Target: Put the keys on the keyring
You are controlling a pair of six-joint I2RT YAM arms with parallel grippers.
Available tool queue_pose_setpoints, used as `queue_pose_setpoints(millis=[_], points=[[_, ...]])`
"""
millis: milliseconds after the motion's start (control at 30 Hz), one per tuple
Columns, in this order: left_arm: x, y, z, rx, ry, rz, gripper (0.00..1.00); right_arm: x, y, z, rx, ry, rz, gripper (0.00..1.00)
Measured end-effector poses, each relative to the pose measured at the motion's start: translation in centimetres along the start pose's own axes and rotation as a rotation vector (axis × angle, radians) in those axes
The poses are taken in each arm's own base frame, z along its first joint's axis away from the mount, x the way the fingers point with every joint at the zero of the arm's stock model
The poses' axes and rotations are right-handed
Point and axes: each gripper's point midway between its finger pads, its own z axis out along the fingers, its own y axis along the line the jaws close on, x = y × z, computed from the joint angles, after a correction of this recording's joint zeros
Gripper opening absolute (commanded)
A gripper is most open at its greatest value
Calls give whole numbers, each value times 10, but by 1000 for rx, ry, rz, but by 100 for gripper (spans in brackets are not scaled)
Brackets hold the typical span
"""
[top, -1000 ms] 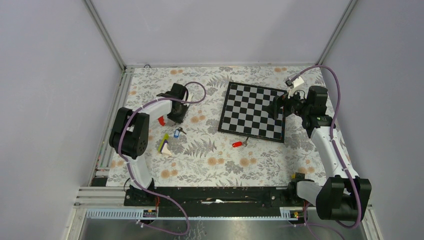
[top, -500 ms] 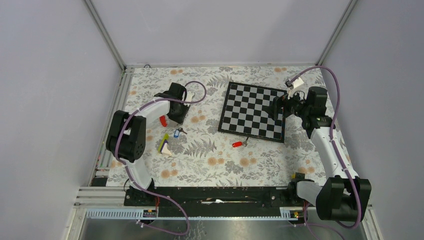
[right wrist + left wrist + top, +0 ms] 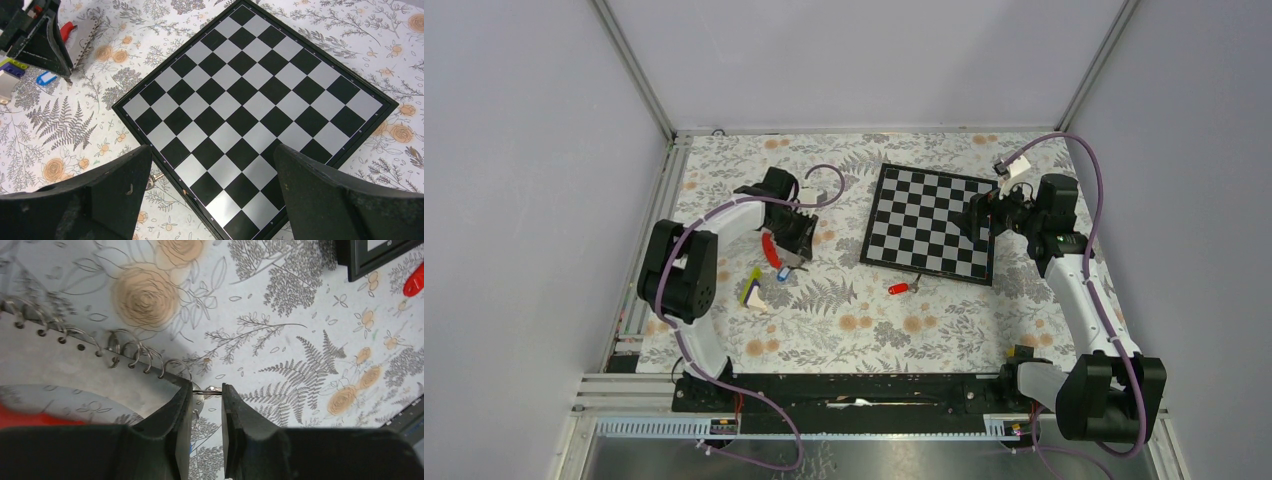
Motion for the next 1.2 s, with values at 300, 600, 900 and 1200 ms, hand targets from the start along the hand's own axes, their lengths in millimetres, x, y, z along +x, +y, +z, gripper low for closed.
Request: queue_pose_setpoints(millis=[300,600,900,1200], points=[[13,-7,9,62,53,-14,34,0,0,0,0,0,-1,100],[4,2,-4,-17,18,20,44,2,0,0,-1,3,2,100],[-6,-1,-17,-31,-33,105,41,2,0,0,0,3,-2,100],[12,-7,-10,-95,34,284,38,3,0,0,0,4,-8,100]])
